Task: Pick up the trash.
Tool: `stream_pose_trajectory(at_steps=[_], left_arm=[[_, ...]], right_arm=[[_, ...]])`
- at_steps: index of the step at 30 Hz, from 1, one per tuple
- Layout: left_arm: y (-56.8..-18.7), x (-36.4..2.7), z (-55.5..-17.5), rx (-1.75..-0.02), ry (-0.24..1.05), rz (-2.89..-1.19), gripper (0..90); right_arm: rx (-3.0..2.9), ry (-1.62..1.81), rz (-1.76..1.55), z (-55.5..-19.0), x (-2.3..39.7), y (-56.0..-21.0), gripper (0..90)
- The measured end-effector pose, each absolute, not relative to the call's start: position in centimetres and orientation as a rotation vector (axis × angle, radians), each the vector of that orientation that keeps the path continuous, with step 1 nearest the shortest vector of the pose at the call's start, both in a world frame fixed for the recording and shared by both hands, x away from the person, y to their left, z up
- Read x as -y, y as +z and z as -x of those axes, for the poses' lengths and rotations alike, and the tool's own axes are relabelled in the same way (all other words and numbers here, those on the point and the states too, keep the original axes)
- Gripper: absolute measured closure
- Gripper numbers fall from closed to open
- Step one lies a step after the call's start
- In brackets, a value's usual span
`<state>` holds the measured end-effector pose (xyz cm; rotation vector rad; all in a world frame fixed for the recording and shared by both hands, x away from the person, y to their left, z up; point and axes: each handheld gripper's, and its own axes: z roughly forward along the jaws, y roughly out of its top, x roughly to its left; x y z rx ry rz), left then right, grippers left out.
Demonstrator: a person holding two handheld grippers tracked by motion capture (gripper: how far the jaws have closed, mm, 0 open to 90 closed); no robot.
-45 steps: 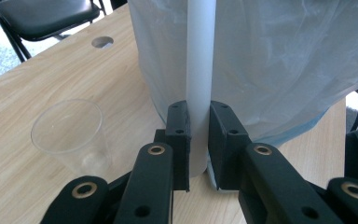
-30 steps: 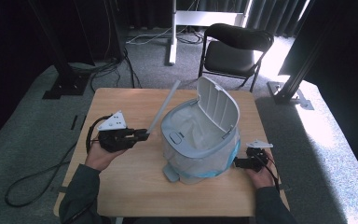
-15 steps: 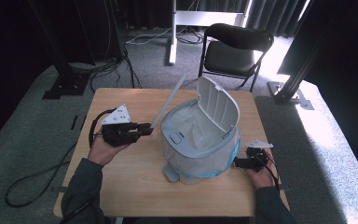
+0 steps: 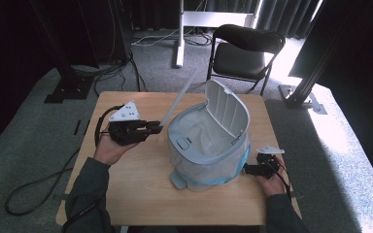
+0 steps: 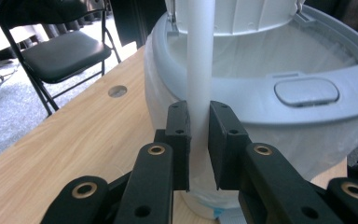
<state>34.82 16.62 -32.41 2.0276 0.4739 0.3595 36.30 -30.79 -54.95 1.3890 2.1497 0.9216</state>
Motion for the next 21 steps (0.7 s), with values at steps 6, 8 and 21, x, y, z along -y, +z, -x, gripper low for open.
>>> stream_pose_trajectory(at_steps=[6, 8, 21], left_arm=[[-31.7, -15.8, -35.2, -0.453, 0.36, -2.029, 79.0], [-31.6, -15.5, -35.3, -0.45, 0.357, -2.025, 79.0], [-30.8, -14.1, -35.9, -0.432, 0.346, -2.016, 78.9]], right_arm=[[-2.15, 0.922, -1.389, -36.3, 30.8, -54.9, 11.2], [-2.15, 0.922, -1.389, -36.3, 30.8, -54.9, 11.2], [-2.15, 0.922, -1.389, -36.3, 30.8, -54.9, 11.2]])
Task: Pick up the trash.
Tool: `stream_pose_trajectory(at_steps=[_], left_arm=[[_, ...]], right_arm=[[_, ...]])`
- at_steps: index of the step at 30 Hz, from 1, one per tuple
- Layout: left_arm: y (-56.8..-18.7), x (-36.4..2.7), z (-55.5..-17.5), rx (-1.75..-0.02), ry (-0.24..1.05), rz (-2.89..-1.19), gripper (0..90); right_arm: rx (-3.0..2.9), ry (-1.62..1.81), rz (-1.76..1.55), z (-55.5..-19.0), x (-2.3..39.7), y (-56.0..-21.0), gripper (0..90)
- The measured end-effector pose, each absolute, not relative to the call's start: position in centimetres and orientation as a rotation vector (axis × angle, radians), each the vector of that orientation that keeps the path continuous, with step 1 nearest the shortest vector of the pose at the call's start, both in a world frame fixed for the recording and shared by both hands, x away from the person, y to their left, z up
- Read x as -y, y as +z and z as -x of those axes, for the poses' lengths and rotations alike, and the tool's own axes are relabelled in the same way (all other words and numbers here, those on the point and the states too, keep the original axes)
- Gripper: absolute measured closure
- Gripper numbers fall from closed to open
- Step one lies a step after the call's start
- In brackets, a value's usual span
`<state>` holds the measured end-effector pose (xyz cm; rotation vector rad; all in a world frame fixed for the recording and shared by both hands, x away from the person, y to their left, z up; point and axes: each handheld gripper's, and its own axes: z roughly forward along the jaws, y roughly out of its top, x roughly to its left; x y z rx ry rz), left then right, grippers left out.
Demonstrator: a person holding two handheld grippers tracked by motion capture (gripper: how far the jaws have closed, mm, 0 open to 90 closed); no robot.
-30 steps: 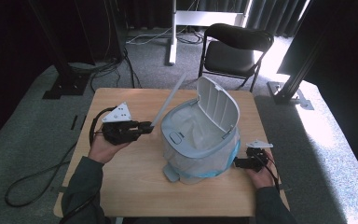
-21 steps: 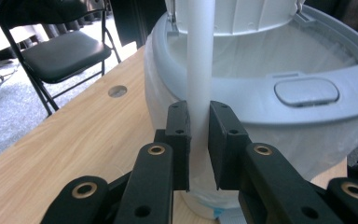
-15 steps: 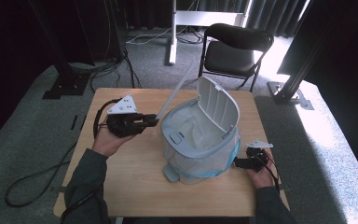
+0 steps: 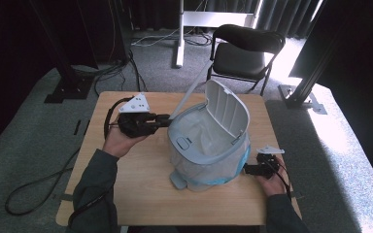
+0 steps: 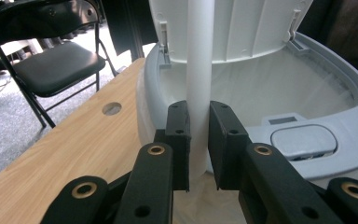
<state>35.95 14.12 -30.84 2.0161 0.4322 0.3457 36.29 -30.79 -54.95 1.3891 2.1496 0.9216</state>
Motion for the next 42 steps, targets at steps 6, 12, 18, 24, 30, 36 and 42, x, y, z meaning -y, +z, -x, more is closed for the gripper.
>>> stream_pose_trajectory(at_steps=[6, 12, 18, 24, 30, 36, 42], left_arm=[[-30.6, -13.6, -36.3, -0.428, 0.341, -2.007, 79.0], [-30.4, -13.1, -36.4, -0.415, 0.337, -2.002, 78.9], [-30.2, -12.6, -36.7, -0.406, 0.326, -2.001, 78.9], [-30.1, -12.0, -36.9, -0.395, 0.315, -2.005, 78.9], [-30.0, -11.3, -37.0, -0.383, 0.307, -2.002, 78.9], [-30.0, -10.5, -37.1, -0.37, 0.298, -2.004, 78.9], [-30.4, -10.0, -37.4, -0.371, 0.281, -2.006, 78.8]], right_arm=[[-2.15, 0.921, -1.389, -36.3, 30.8, -54.9, 11.2], [-2.15, 0.921, -1.389, -36.3, 30.8, -54.9, 11.2], [-2.15, 0.921, -1.388, -36.3, 30.8, -54.9, 11.2], [-2.15, 0.921, -1.389, -36.3, 30.8, -54.9, 11.2], [-2.15, 0.921, -1.389, -36.3, 30.8, -54.9, 11.2], [-2.15, 0.921, -1.389, -36.3, 30.8, -54.9, 11.2], [-2.15, 0.922, -1.389, -36.3, 30.8, -54.9, 11.2]])
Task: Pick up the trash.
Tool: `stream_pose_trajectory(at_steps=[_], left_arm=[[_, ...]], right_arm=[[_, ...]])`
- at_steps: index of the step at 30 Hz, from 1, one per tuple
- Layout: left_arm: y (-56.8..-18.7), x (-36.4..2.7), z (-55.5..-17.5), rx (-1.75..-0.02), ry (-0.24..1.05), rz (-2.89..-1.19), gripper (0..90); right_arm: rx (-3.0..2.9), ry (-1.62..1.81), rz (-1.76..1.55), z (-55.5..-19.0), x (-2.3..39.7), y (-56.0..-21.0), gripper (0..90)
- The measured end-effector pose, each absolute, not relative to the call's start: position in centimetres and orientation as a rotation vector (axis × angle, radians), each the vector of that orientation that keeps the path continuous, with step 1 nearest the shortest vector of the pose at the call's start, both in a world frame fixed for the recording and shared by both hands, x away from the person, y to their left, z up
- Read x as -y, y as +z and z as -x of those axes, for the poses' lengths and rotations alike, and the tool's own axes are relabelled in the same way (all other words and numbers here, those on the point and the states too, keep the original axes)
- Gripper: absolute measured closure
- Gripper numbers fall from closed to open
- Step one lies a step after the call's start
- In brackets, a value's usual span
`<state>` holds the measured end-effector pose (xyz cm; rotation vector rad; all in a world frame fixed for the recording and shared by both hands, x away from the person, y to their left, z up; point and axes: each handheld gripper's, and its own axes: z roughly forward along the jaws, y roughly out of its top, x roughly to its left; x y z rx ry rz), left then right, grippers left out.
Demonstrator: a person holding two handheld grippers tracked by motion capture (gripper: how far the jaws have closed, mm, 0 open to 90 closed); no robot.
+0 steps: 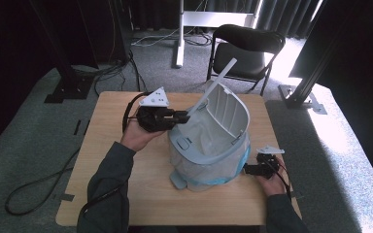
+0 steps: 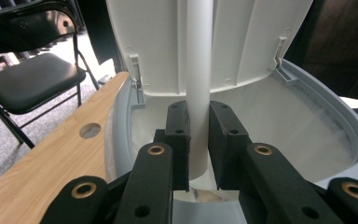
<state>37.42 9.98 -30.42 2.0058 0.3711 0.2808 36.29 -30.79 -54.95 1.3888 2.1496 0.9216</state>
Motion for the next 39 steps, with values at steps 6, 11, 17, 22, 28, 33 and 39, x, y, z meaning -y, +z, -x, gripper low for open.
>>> stream_pose_trajectory(at_steps=[6, 11, 17, 22, 28, 33, 39], left_arm=[[-30.8, -9.4, -37.6, -0.37, 0.267, -2.01, 78.8], [-31.3, -9.0, -37.8, -0.372, 0.257, -2.027, 78.7], [-31.4, -8.7, -37.9, -0.366, 0.247, -2.028, 78.6], [-31.4, -8.5, -37.9, -0.371, 0.248, -2.026, 75.0], [-31.2, -9.2, -37.9, -0.392, 0.253, -1.995, 68.9], [-31.1, -10.2, -38.1, -0.423, 0.272, -1.969, 66.9], [-31.2, -11.6, -38.3, -0.476, 0.295, -1.936, 65.2]], right_arm=[[-2.15, 0.922, -1.389, -36.3, 30.8, -54.9, 11.2], [-2.15, 0.922, -1.389, -36.3, 30.8, -54.9, 11.2], [-2.15, 0.921, -1.389, -36.3, 30.8, -54.9, 11.2], [-2.15, 0.921, -1.389, -36.3, 30.8, -54.9, 11.2], [-2.15, 0.922, -1.389, -36.3, 30.8, -54.9, 11.2], [-2.15, 0.921, -1.389, -36.3, 30.8, -54.9, 11.2], [-2.15, 0.922, -1.388, -36.3, 30.8, -54.9, 11.2]])
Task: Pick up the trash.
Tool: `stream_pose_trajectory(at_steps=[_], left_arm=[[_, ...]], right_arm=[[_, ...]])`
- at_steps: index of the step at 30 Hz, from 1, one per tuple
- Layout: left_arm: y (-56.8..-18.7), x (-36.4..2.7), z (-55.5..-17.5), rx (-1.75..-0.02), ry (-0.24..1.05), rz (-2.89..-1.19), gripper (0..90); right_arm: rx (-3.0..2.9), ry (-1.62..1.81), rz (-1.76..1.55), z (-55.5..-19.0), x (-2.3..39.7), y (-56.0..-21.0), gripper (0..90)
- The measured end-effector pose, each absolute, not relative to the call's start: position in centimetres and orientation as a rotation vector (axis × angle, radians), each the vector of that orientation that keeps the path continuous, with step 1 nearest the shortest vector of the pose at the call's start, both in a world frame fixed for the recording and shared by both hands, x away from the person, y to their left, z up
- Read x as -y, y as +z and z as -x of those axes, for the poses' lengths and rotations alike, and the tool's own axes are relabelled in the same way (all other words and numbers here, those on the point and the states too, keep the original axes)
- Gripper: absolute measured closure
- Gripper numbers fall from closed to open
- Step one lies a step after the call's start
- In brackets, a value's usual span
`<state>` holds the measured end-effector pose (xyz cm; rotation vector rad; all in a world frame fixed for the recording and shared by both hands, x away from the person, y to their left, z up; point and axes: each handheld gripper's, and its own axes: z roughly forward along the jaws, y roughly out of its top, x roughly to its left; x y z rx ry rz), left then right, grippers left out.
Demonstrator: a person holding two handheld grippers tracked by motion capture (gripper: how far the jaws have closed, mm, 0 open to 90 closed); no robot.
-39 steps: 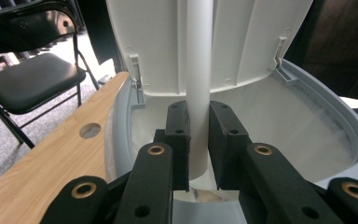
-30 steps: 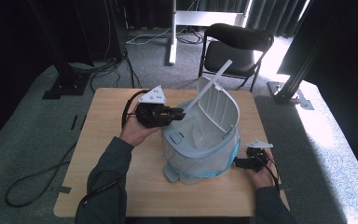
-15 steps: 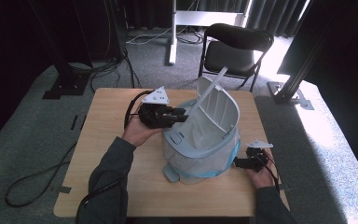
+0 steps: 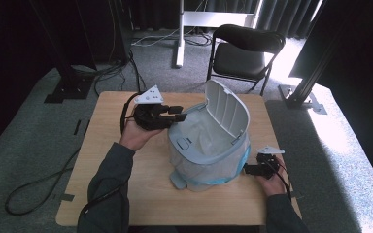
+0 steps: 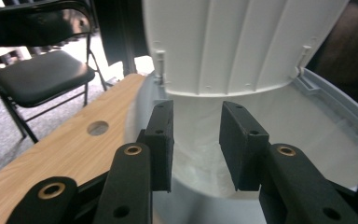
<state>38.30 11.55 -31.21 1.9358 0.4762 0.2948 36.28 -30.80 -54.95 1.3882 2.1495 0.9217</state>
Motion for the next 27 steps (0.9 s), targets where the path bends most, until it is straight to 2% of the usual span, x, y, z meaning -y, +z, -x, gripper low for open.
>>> stream_pose_trajectory(at_steps=[7, 27], left_arm=[[-31.6, -13.1, -38.7, -0.536, 0.32, -1.91, 61.4], [-33.3, -17.2, -39.7, -0.677, 0.344, -1.849, 58.5]], right_arm=[[-2.149, 0.922, -1.388, -36.3, 30.8, -54.9, 11.2], [-2.15, 0.921, -1.388, -36.2, 30.8, -54.9, 11.2]])
